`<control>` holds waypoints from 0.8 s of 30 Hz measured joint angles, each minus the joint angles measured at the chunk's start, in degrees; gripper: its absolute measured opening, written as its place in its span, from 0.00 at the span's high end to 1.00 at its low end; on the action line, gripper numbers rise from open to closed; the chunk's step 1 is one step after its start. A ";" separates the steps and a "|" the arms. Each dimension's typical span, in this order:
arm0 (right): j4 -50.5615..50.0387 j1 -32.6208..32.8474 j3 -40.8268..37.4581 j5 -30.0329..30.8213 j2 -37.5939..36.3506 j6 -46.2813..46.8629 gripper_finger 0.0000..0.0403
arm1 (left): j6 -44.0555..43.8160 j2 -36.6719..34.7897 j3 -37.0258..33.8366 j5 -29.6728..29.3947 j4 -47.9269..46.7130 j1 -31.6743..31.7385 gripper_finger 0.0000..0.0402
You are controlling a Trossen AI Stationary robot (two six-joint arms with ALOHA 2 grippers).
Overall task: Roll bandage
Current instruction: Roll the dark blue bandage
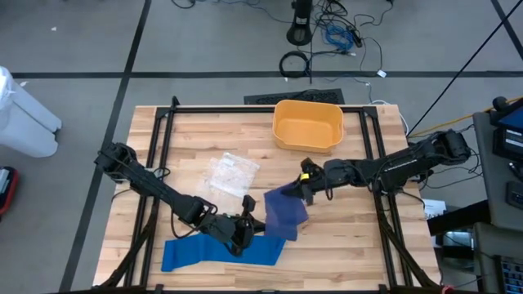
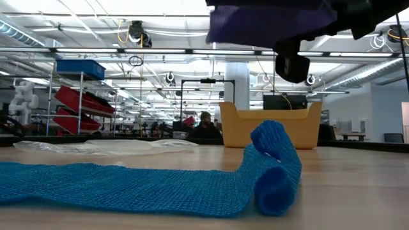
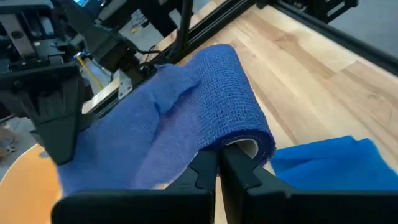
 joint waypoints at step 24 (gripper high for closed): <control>-15.28 -5.64 -0.04 -14.01 -7.17 -19.16 0.71 | -0.03 -0.07 0.01 10.27 5.86 -0.59 0.99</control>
